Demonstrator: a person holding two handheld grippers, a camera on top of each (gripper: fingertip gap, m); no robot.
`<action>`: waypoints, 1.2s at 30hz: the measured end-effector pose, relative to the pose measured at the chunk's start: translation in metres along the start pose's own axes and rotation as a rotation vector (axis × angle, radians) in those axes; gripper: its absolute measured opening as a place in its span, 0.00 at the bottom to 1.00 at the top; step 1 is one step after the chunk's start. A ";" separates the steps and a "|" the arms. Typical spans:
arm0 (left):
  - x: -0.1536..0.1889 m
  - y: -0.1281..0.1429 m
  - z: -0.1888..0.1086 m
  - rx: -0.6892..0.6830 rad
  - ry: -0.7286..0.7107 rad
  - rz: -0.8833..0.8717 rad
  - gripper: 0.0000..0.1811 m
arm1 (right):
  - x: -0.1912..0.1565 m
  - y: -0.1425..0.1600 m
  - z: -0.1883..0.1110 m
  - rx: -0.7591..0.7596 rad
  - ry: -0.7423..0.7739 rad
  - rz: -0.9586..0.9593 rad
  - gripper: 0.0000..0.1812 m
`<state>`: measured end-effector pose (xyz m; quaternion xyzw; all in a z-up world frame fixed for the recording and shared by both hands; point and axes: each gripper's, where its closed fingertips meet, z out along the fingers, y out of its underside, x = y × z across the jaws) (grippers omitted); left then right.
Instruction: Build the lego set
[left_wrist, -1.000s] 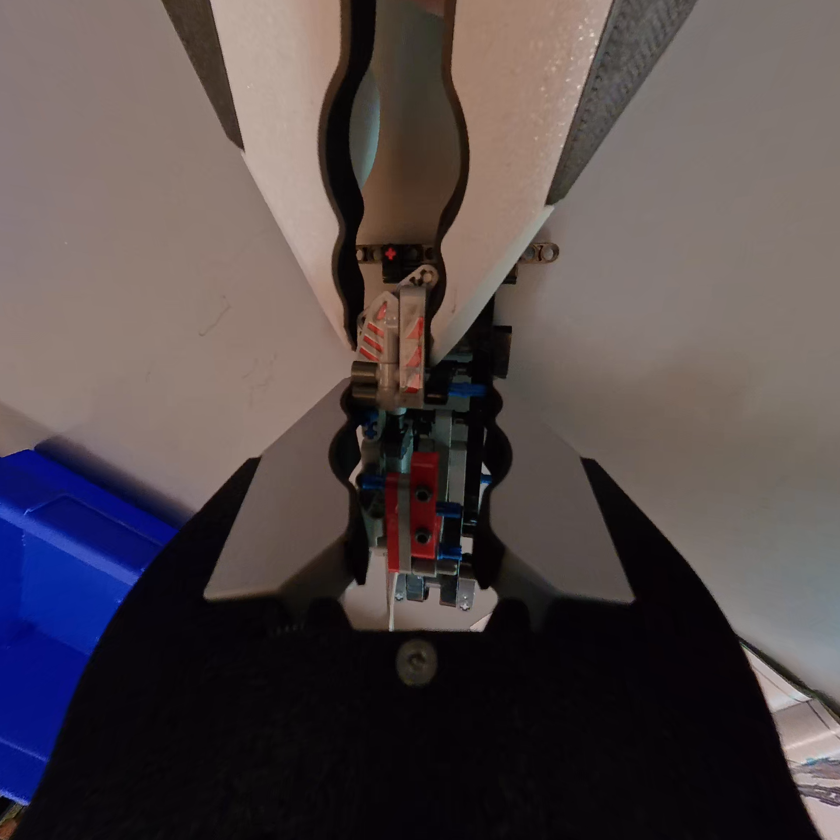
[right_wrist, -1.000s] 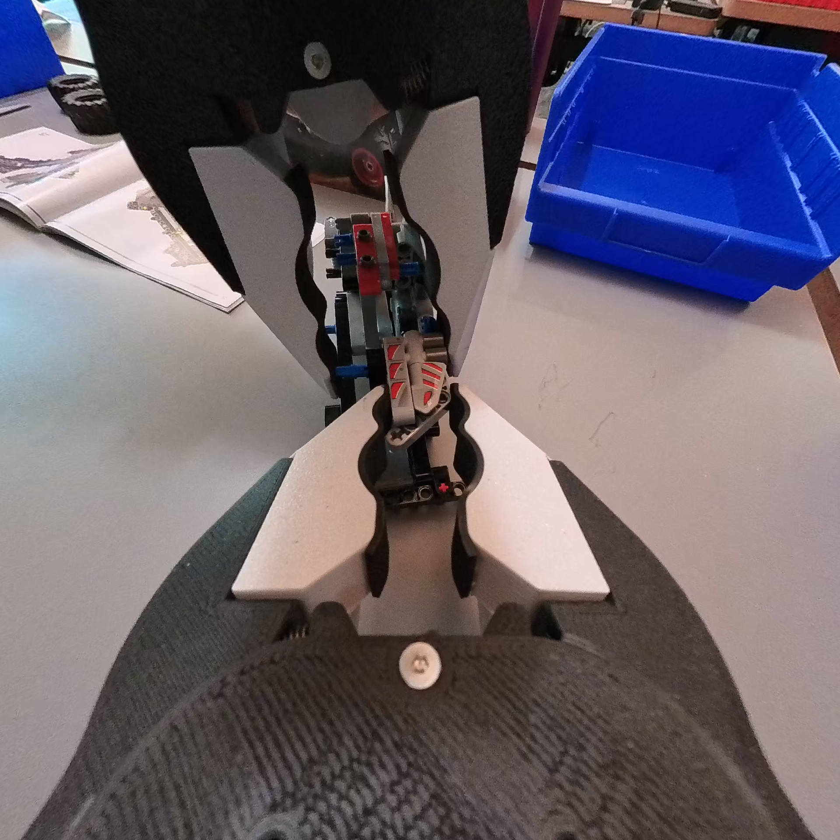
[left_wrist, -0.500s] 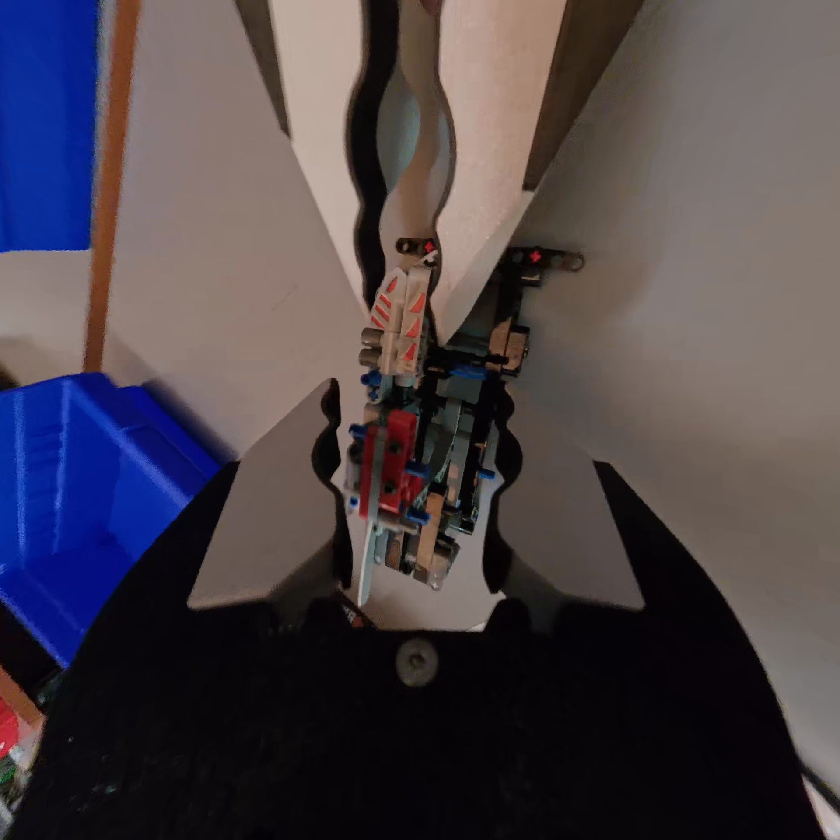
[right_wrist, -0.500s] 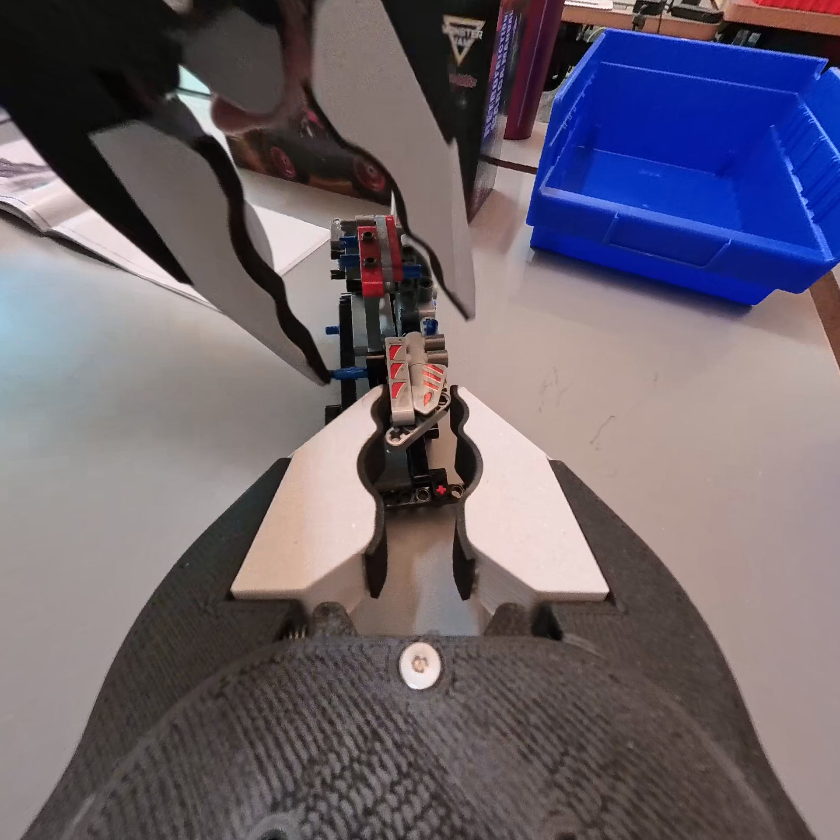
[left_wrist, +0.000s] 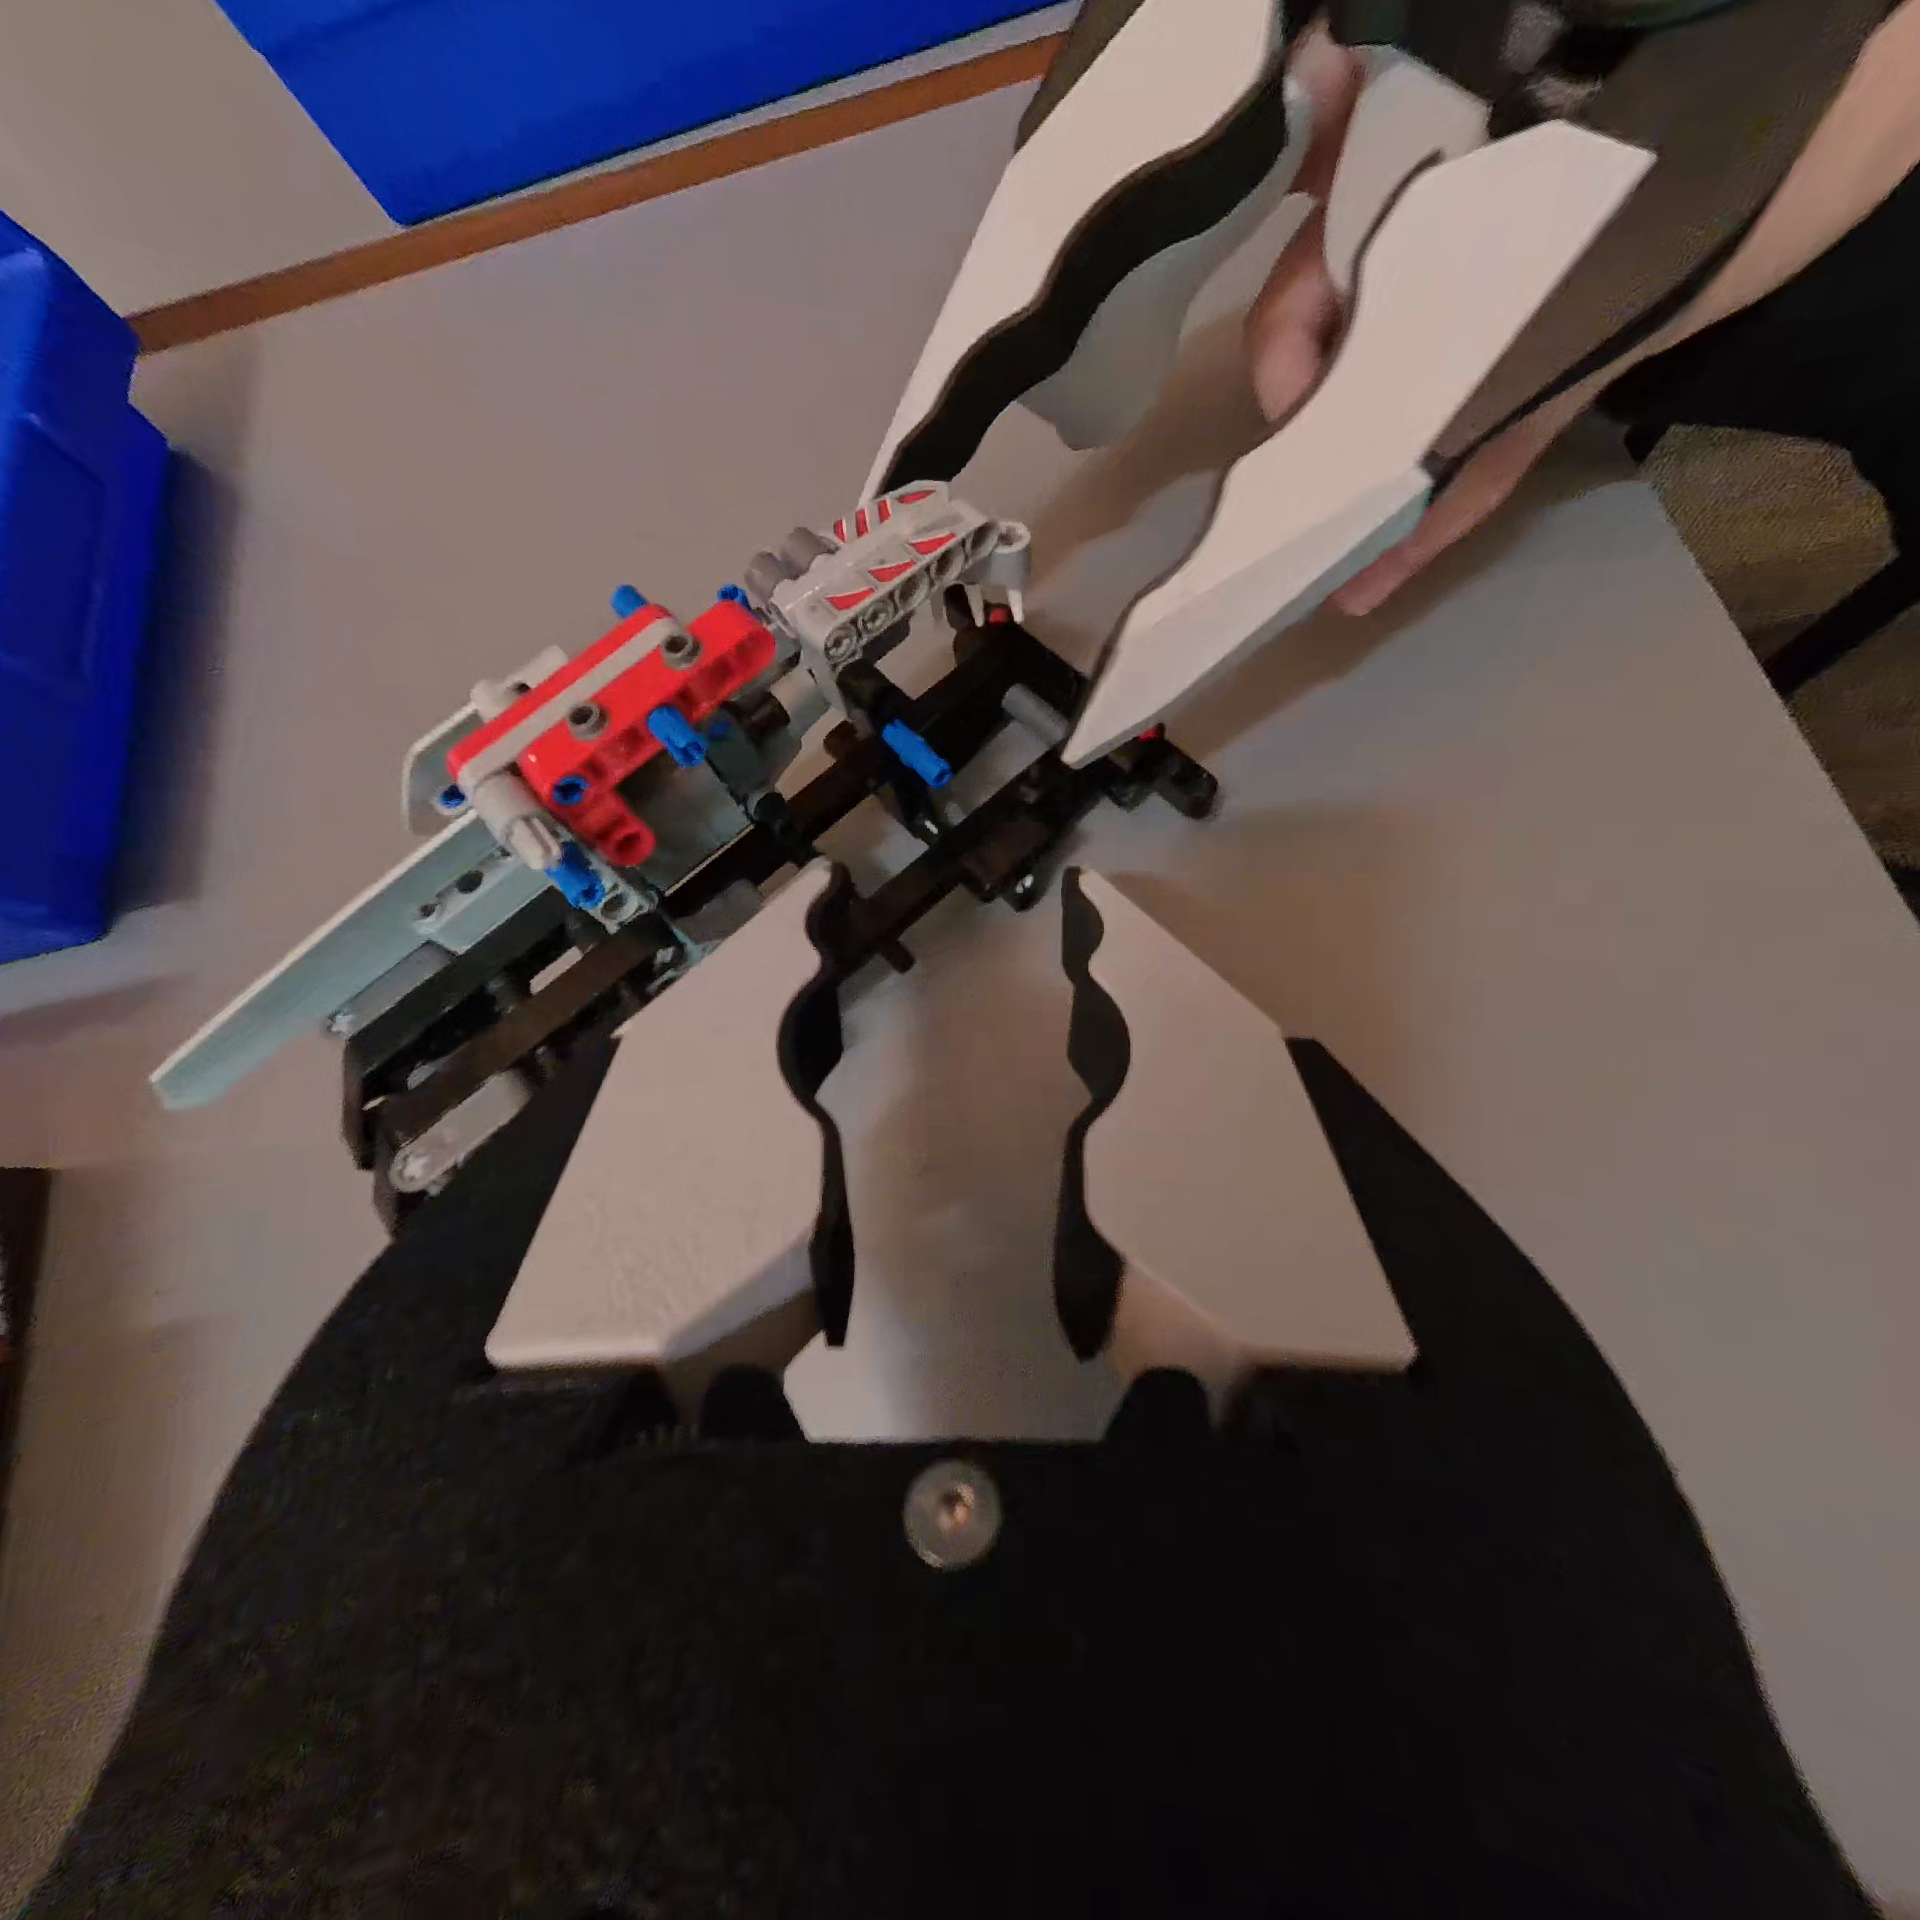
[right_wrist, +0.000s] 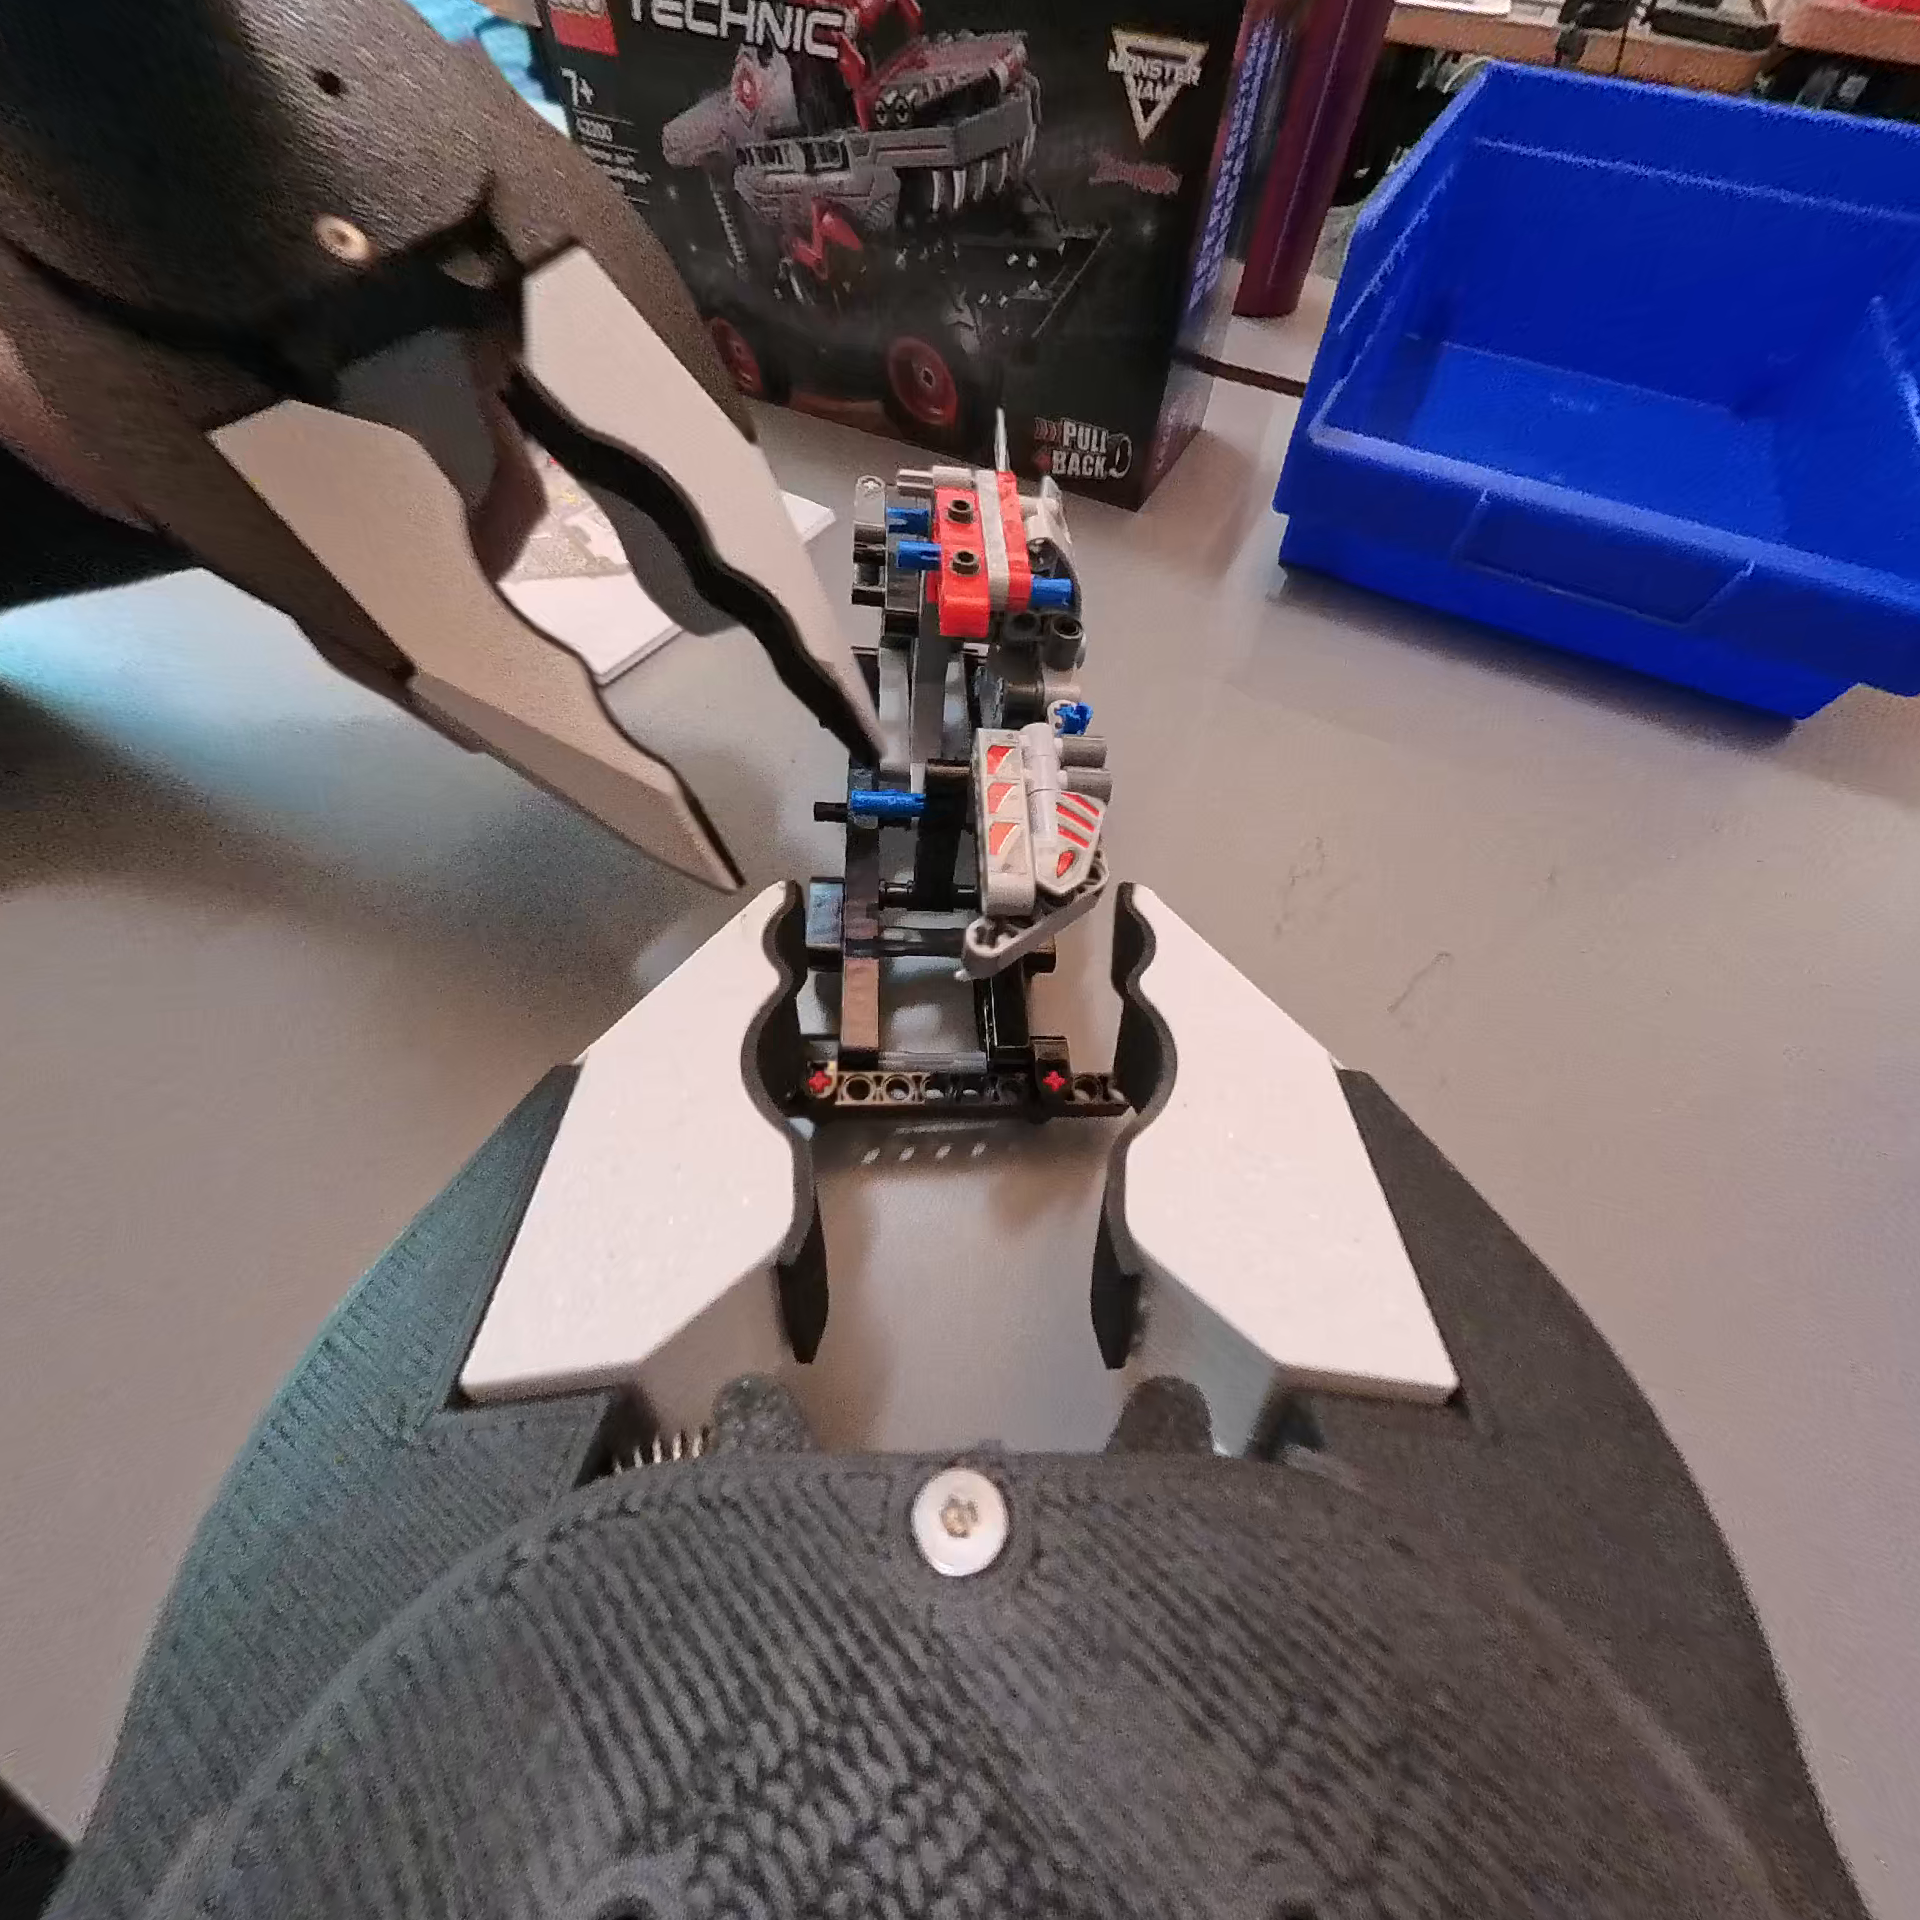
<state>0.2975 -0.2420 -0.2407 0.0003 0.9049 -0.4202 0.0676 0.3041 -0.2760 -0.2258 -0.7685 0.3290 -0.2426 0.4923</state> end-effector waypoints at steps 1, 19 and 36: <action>0.000 -0.002 0.003 0.017 0.005 -0.022 0.21 | 0.000 -0.001 -0.003 0.001 0.005 -0.021 0.32; 0.007 0.015 -0.001 0.107 -0.076 -0.175 0.14 | 0.014 -0.010 0.008 -0.190 -0.084 -0.224 0.15; -0.002 0.019 -0.009 0.121 -0.159 -0.383 0.18 | 0.019 -0.025 -0.002 -0.243 0.084 -0.257 0.23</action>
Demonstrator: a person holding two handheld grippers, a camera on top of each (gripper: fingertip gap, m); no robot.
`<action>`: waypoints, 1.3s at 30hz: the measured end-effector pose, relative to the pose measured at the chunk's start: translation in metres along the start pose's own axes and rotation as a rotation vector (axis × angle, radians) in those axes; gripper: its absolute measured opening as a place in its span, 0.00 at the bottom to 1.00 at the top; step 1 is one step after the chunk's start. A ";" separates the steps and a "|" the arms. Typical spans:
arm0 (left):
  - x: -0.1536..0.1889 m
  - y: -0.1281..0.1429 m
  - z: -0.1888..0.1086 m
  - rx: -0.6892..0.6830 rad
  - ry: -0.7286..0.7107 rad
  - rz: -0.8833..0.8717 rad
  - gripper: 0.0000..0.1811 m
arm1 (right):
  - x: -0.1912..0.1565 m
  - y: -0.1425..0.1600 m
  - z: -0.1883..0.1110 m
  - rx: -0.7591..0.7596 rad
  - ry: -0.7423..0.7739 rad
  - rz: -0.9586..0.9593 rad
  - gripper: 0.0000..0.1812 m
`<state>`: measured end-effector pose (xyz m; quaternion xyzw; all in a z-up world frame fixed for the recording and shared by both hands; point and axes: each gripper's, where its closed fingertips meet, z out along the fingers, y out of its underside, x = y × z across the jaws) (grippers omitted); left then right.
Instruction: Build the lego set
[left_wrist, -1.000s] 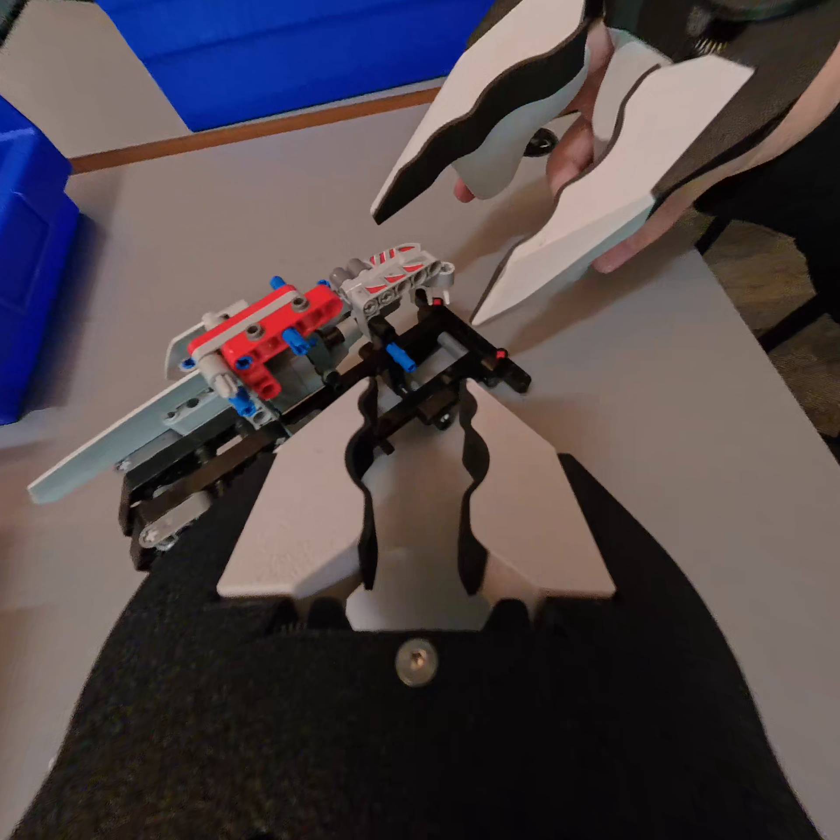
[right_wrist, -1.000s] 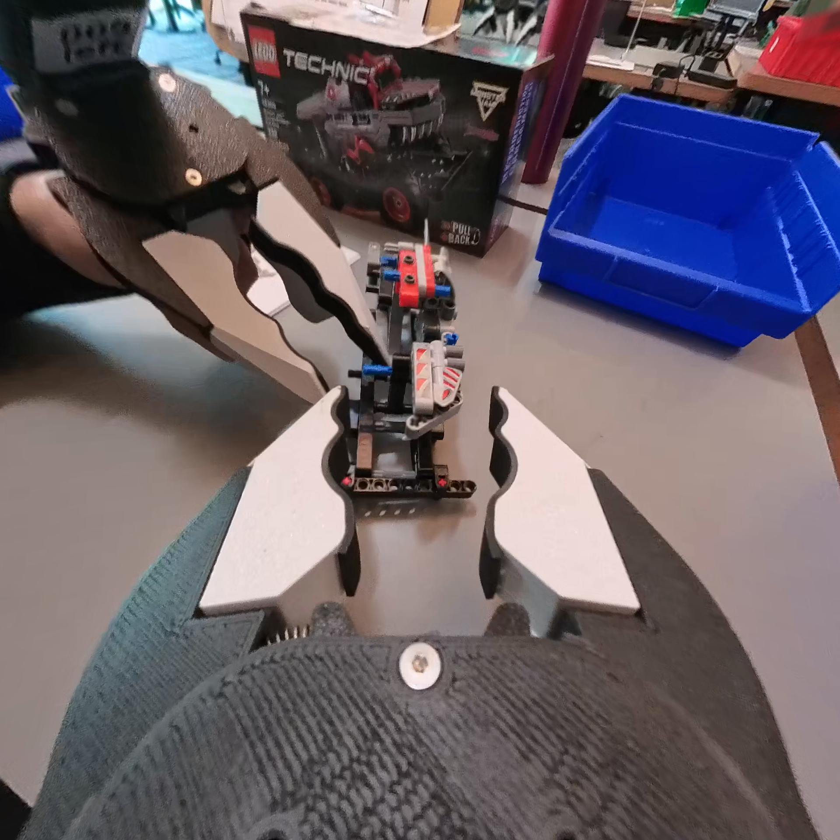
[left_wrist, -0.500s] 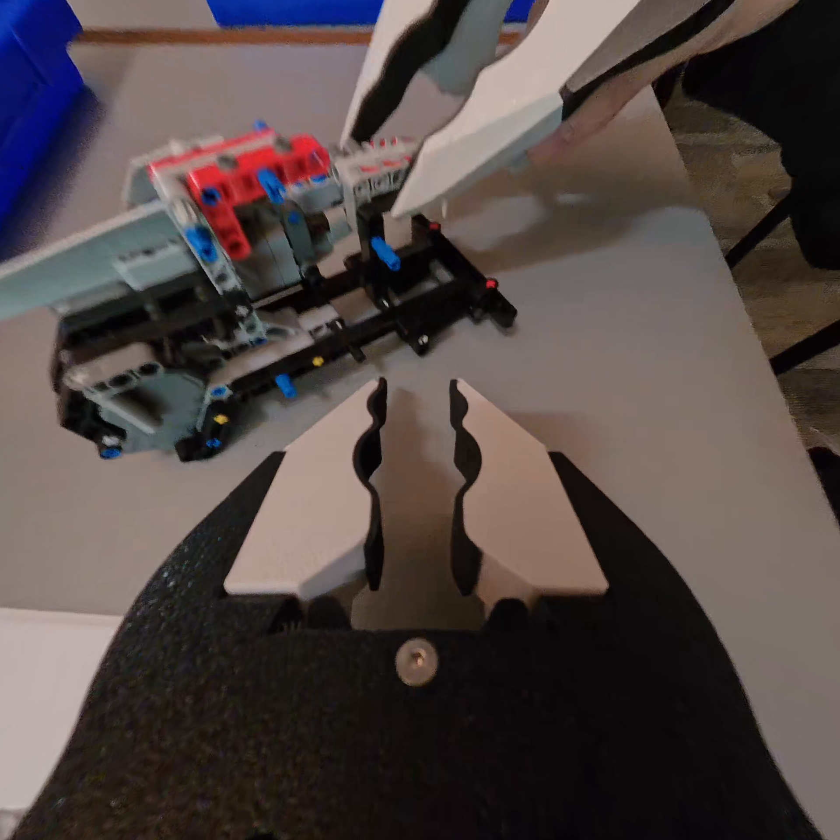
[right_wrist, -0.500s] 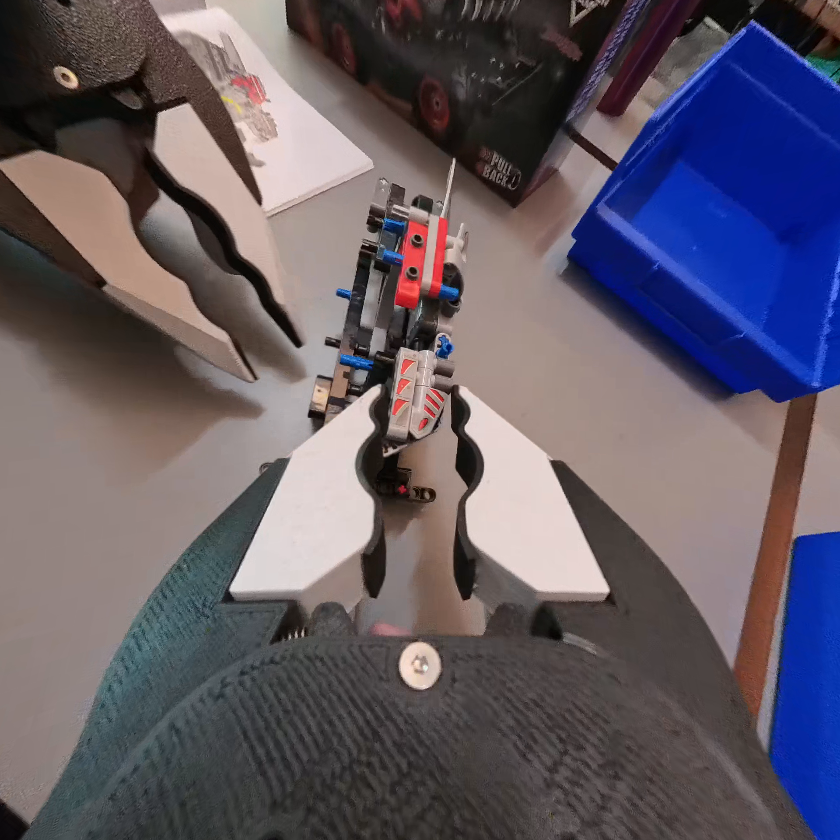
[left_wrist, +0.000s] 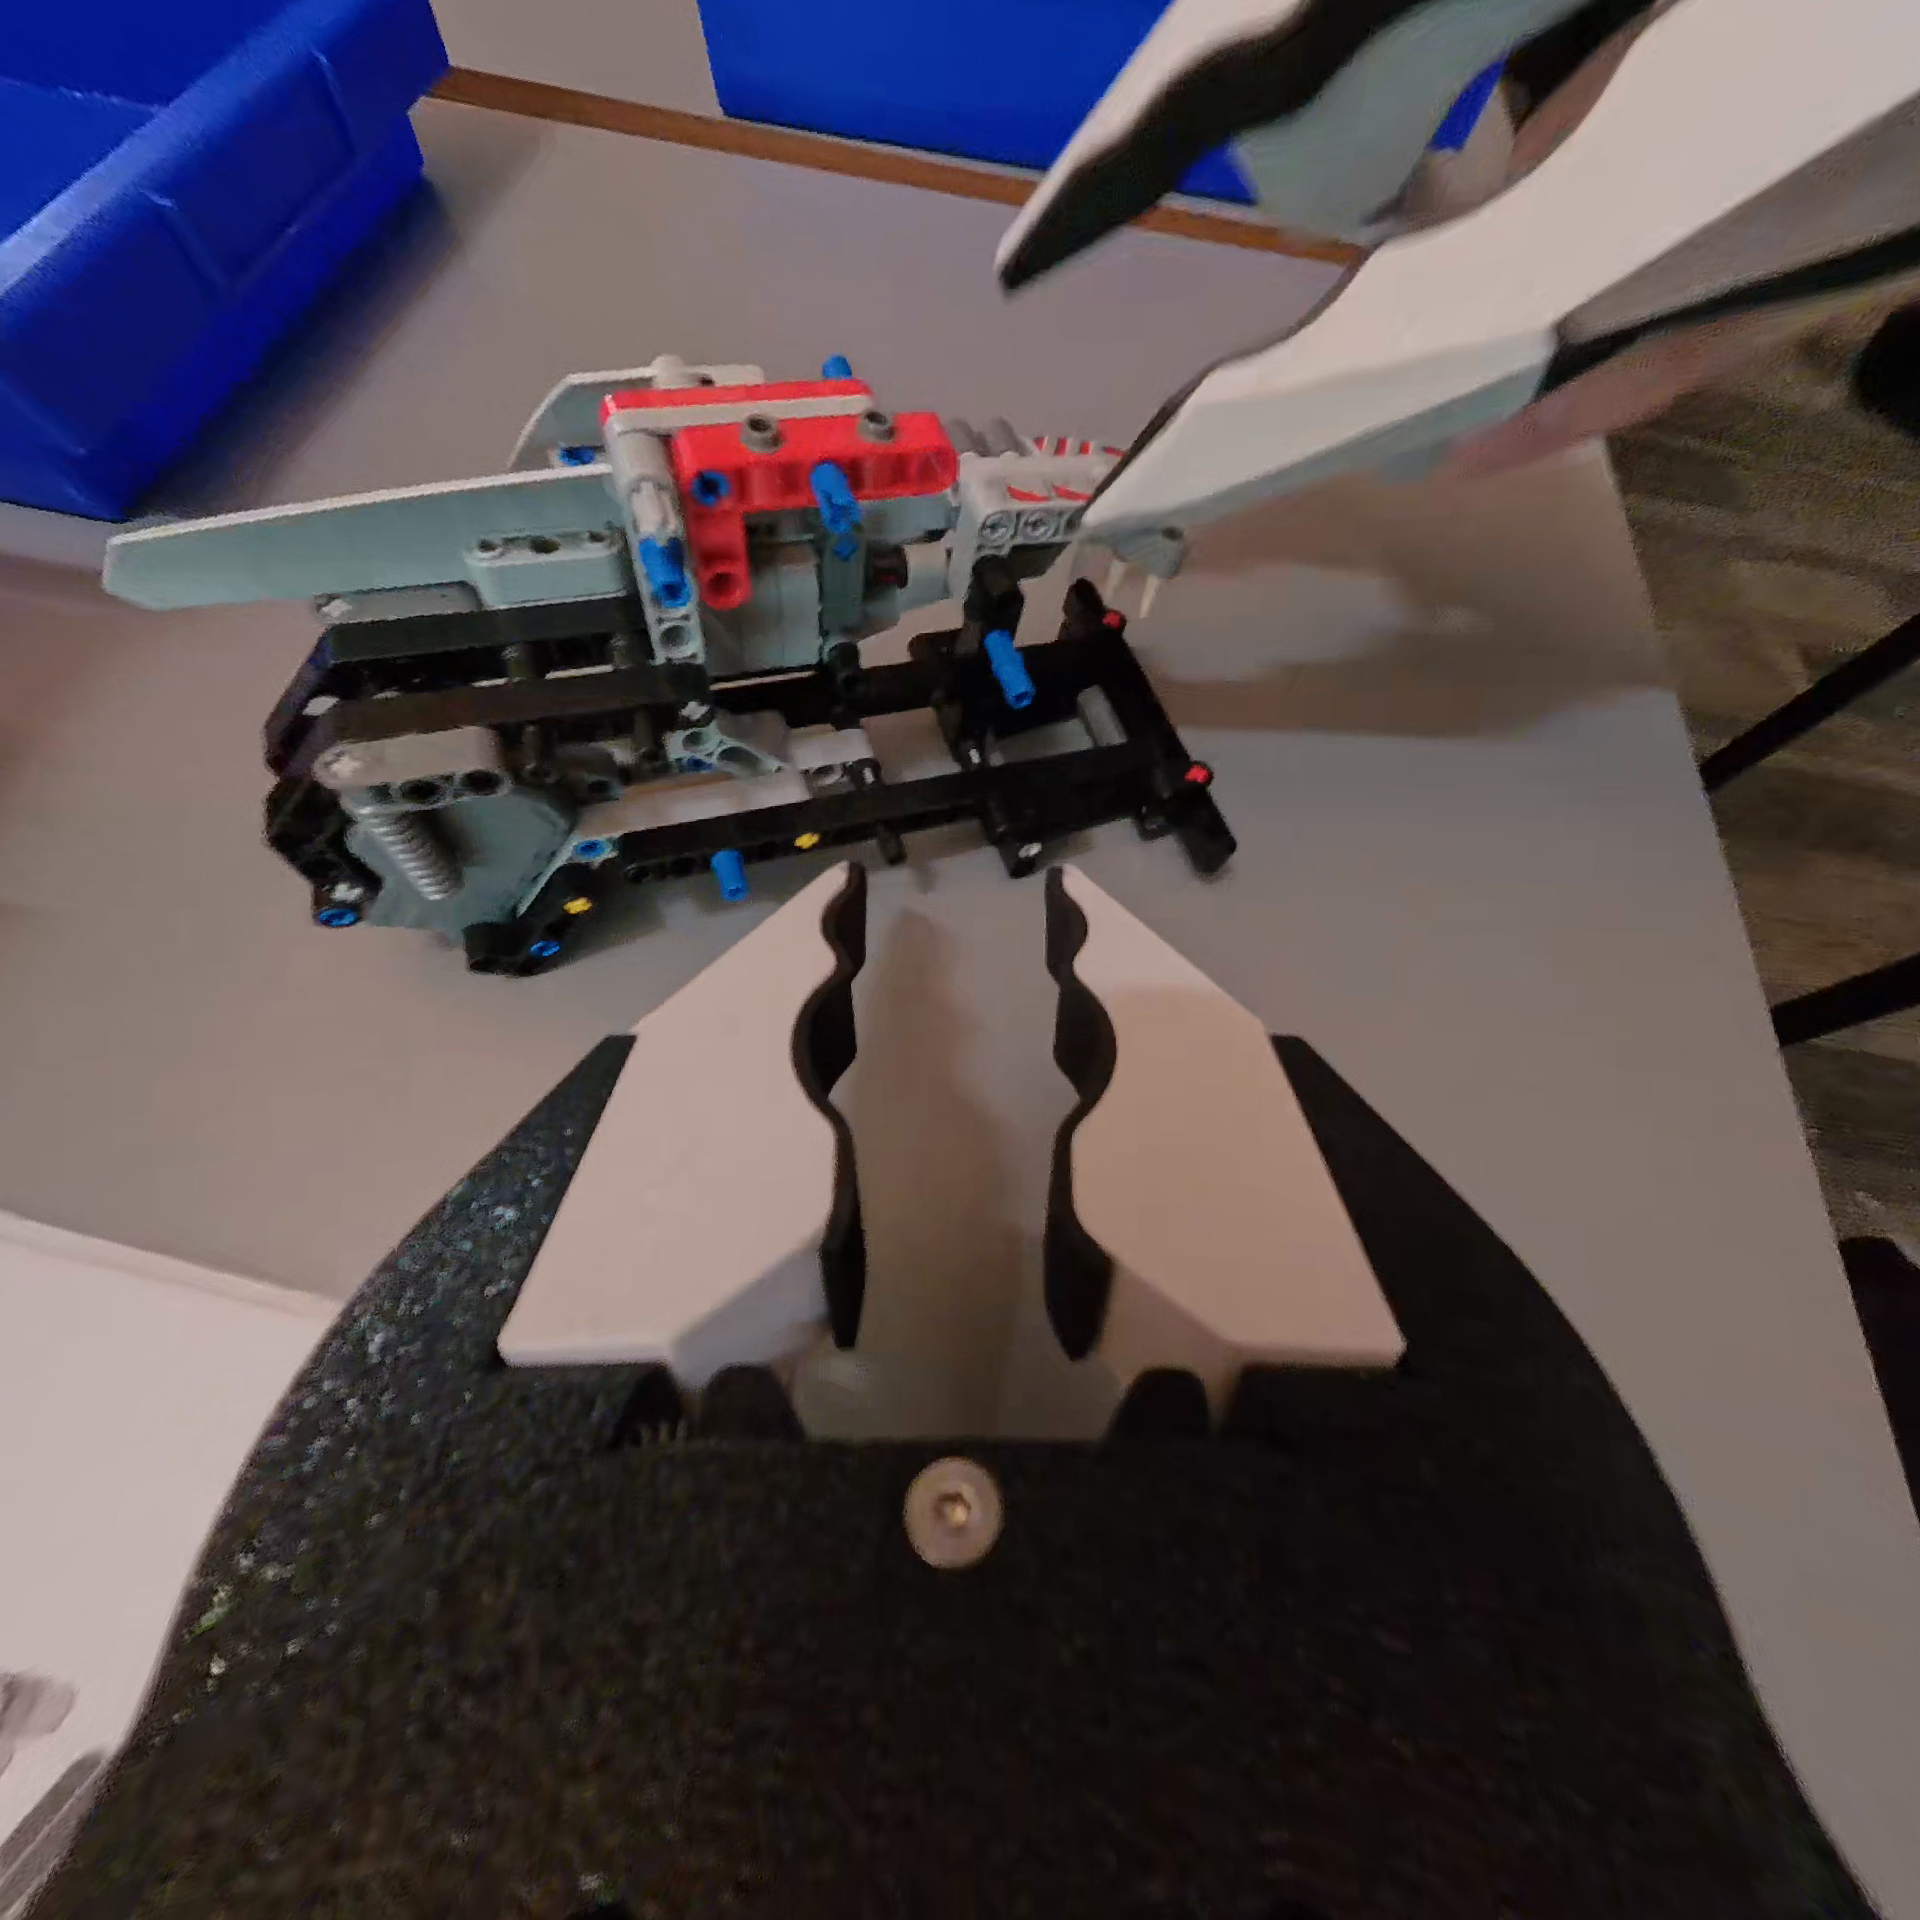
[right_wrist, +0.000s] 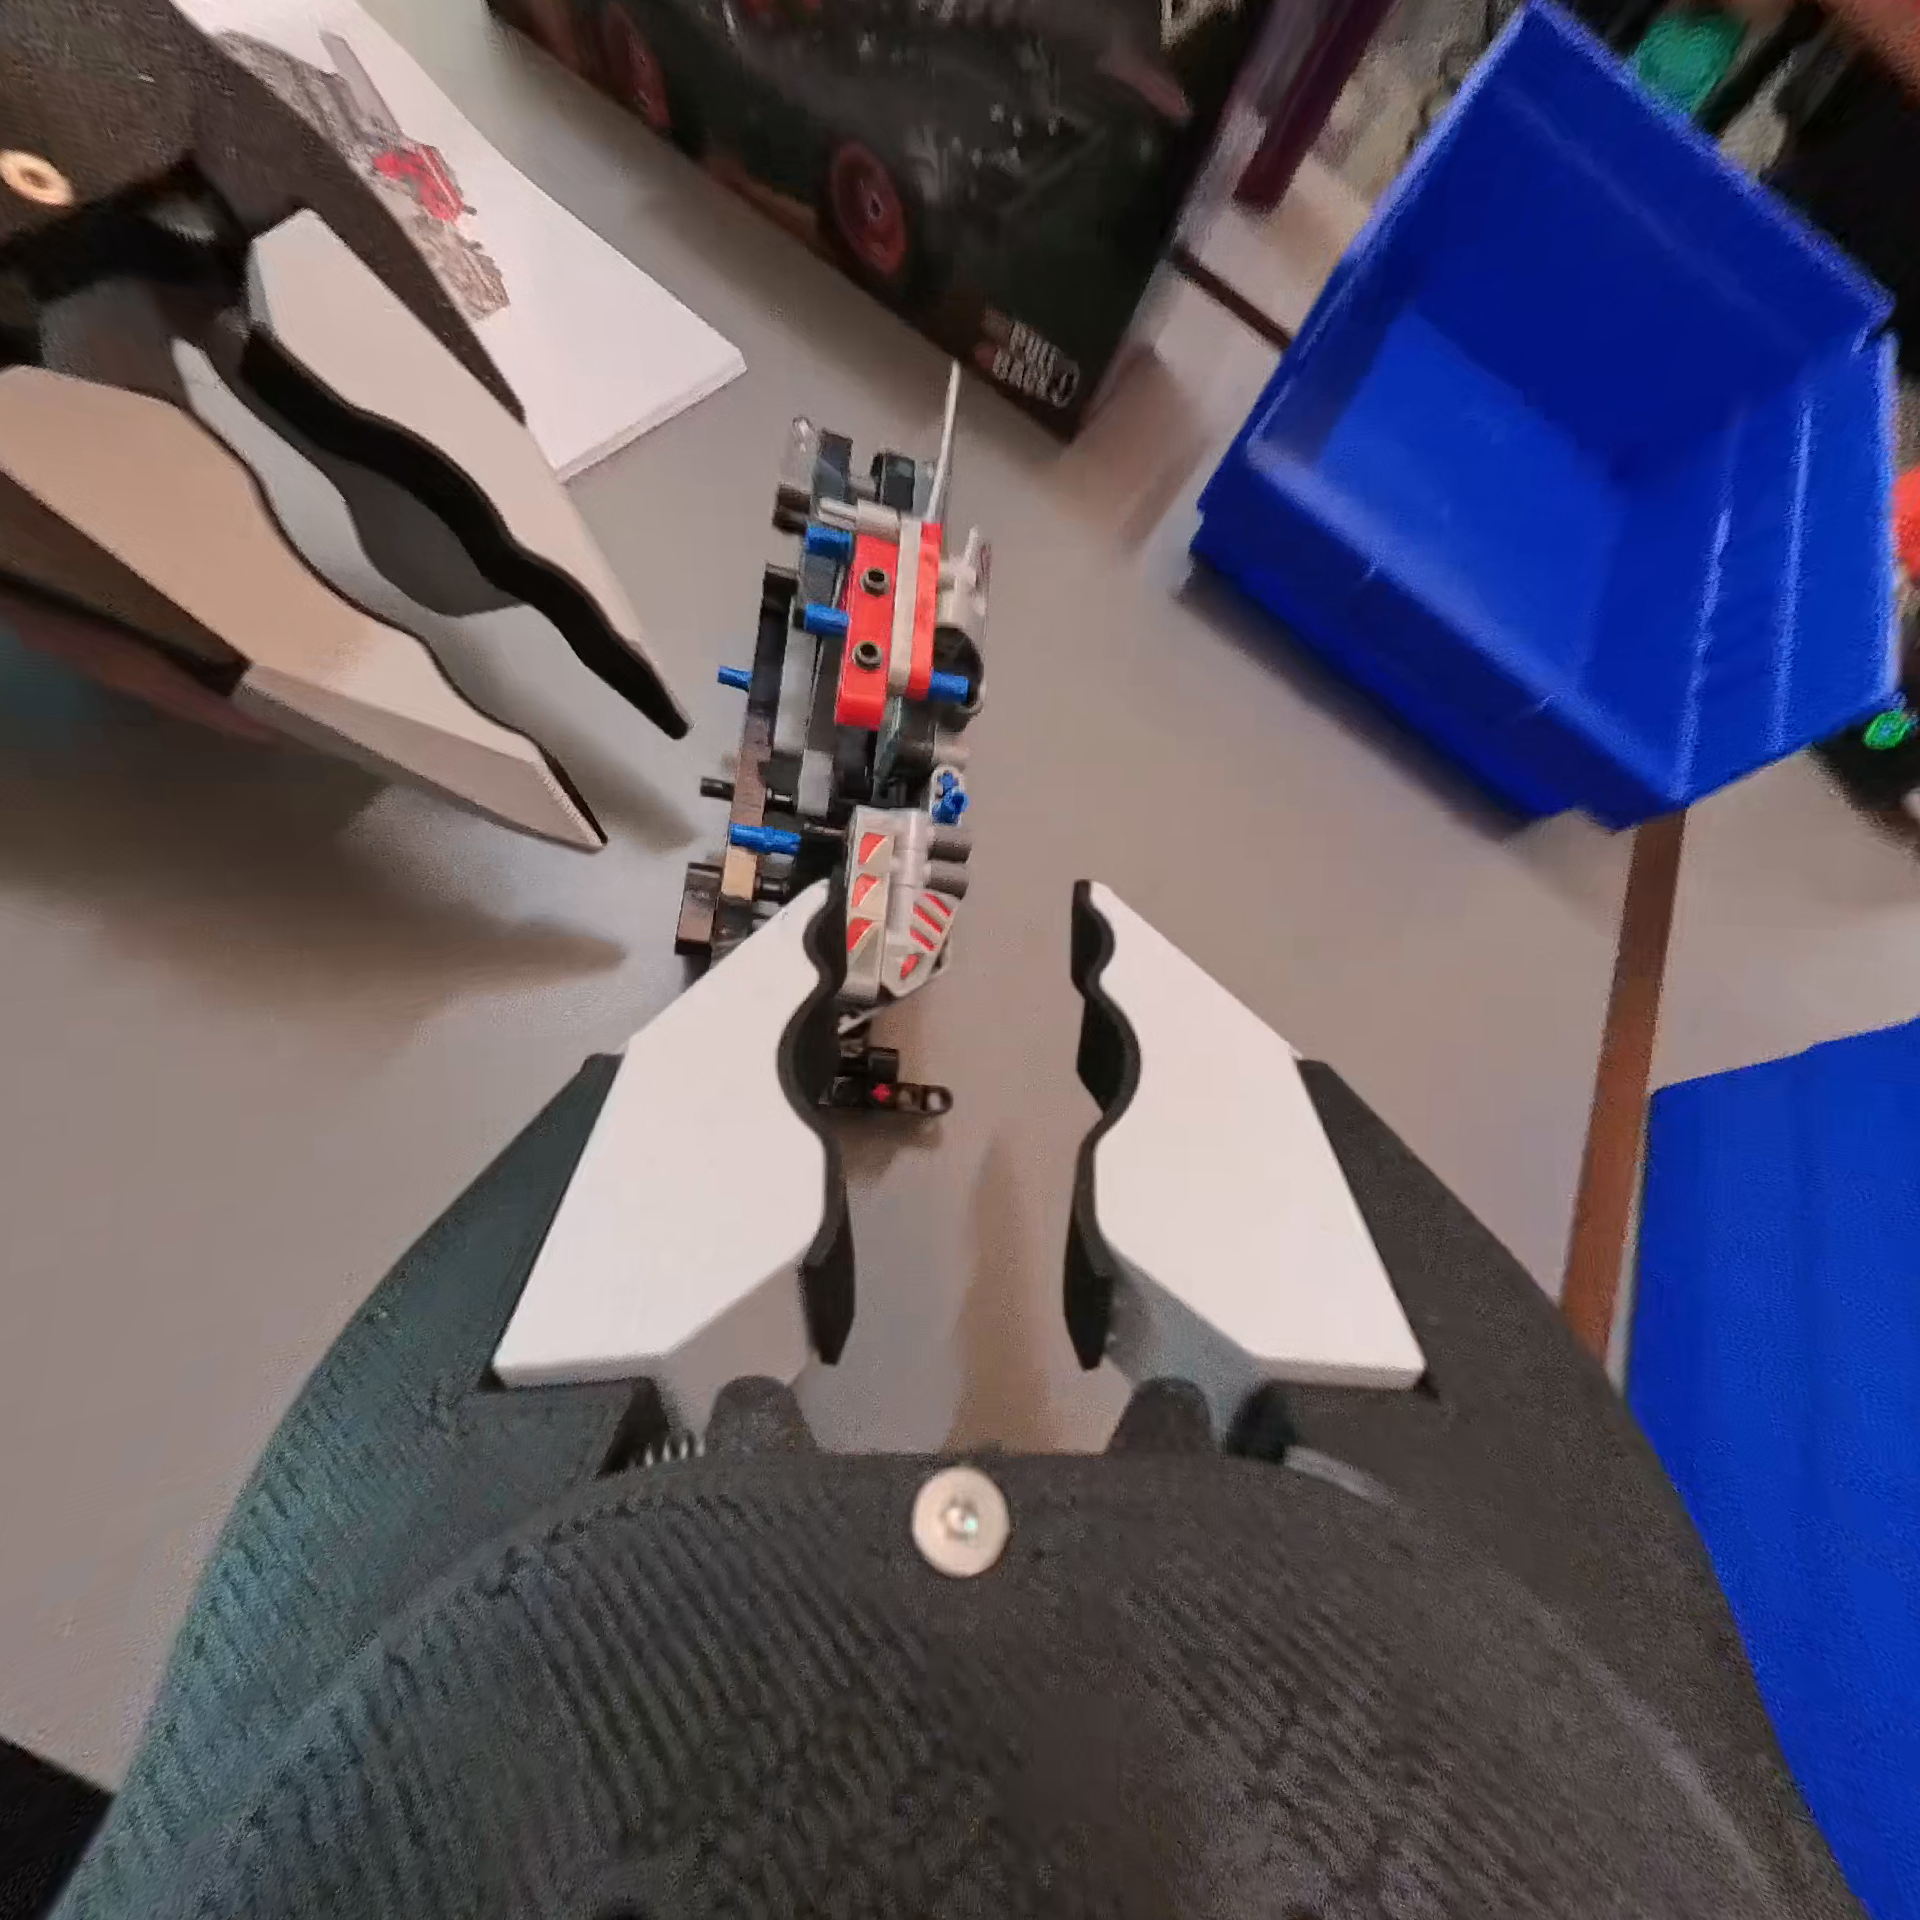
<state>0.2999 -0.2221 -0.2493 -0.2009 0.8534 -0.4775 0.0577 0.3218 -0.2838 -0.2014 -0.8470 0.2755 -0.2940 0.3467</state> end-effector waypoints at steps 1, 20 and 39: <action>-0.004 0.001 -0.003 -0.007 -0.017 0.004 0.18 | 0.000 -0.006 -0.003 0.022 -0.022 -0.017 0.23; -0.013 -0.019 0.025 0.046 0.236 -0.394 0.21 | 0.002 0.018 0.018 -0.104 0.038 0.417 0.14; 0.025 -0.042 0.032 0.041 0.360 0.136 0.05 | -0.051 0.050 -0.026 0.147 -0.066 0.923 0.17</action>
